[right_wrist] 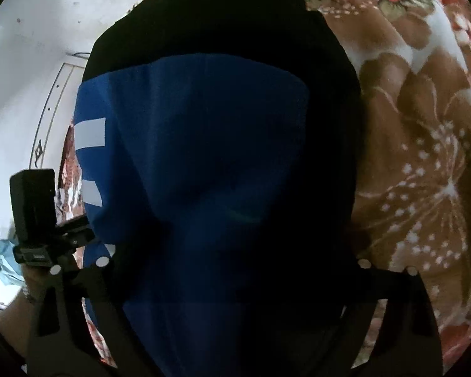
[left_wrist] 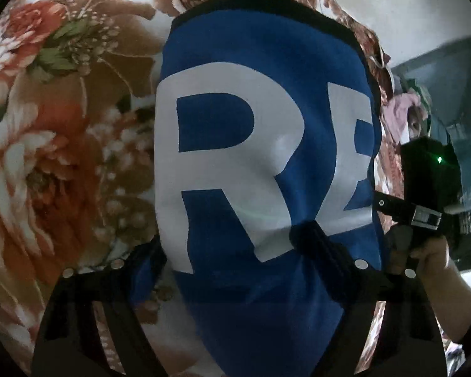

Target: Fold large clothes

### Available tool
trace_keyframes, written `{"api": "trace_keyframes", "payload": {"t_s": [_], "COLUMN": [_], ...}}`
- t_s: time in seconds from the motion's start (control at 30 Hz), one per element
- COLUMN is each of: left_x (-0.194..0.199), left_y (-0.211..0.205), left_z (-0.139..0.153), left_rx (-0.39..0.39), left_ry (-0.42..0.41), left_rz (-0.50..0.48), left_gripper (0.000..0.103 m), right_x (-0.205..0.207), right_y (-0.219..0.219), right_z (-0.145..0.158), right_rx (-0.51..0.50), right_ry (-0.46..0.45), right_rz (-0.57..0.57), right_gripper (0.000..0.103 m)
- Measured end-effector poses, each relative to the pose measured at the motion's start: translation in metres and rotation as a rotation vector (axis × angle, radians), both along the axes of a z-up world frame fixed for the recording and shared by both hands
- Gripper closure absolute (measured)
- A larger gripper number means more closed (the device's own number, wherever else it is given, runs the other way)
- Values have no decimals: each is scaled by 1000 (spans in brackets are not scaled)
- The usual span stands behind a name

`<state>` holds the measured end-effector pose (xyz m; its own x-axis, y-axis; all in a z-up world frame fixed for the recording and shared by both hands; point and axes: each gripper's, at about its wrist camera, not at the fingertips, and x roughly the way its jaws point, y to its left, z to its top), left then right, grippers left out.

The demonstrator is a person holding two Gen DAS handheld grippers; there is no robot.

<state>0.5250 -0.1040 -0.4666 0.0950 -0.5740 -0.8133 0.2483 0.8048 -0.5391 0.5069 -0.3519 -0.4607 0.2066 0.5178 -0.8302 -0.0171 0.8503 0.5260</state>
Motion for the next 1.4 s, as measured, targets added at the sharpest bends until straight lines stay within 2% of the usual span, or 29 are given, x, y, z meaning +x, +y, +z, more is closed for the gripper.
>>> {"api": "trace_keyframes", "payload": {"t_s": [0.07,0.13,0.17,0.23,0.3,0.37,0.4,0.47,0.5,0.53,0.57,0.63,0.77,0.8,0.83,0.87,0.9,0.93,1.0,1.03,1.1,1.13,1.27,1.3,1.33,1.37,1.4], "left_x": [5,10,11,10,9,9,10,13,13,13,10,6,7,8,7,-2,-3,-3,0,2,13,19,30,31,31,29,22], "left_y": [2,2,-2,-9,-12,-9,-7,-12,-14,-18,-20,-23,-19,-21,-21,-15,-16,-15,-10,-9,-5,-4,-1,0,-2,-6,-9], "left_z": [-13,-24,-23,-13,-9,-19,-27,-30,-28,-19,-12,-5,-24,-22,-15,-2,6,8,-9,-18,-34,-36,-38,-41,-42,-41,-36], "left_rx": [-37,-68,-57,-63,-58,-82,-113,-116,-105,-108,-107,-121,-137,-127,-119,-119,-145,-161,-168,-161,-225,-247,-278,-291,-289,-272,-242], "left_ry": [36,65,59,45,44,58,71,63,73,89,83,66,73,75,67,37,33,40,88,93,140,170,201,207,202,191,177], "left_rz": [17,38,36,16,16,38,57,65,72,82,76,48,52,53,42,11,-8,-10,6,5,-2,-20,-92,-89,-82,-80,-80], "left_gripper": [10,8,9,22,22,16,15,15,18,27,31,33,35,36,43,47,48,48,44,40,36,35,35,35,36,39,41], "right_x": [-2,-7,-7,-7,-10,-6,0,0,2,4,4,2,0,0,0,-6,-9,-12,-17,-16,-12,-9,6,8,9,8,5], "right_y": [3,5,6,9,10,11,13,12,11,12,12,10,11,12,13,4,4,2,-3,-2,-8,-7,14,19,19,19,17], "right_z": [-1,-3,-3,-1,1,-5,-9,-16,-15,-12,-6,2,-1,-1,3,10,18,20,9,-3,-25,-29,-22,-21,-21,-18,-12], "right_rx": [-15,-25,-29,-32,-21,-18,-14,9,17,21,28,37,52,49,49,44,40,46,59,76,166,178,80,54,43,29,14], "right_ry": [-22,-34,-37,-41,-39,-36,-34,-25,-6,9,18,24,28,32,40,38,30,28,42,70,116,116,124,130,136,138,133], "right_rz": [2,0,-3,-1,1,-6,-11,-10,-12,-10,-5,8,-17,-30,-40,-38,-28,-26,-41,-52,-109,-109,-37,-36,-41,-51,-65], "right_gripper": [13,13,13,16,16,13,9,6,7,16,21,33,40,42,48,50,51,51,50,43,28,20,5,4,10,16,30]}}
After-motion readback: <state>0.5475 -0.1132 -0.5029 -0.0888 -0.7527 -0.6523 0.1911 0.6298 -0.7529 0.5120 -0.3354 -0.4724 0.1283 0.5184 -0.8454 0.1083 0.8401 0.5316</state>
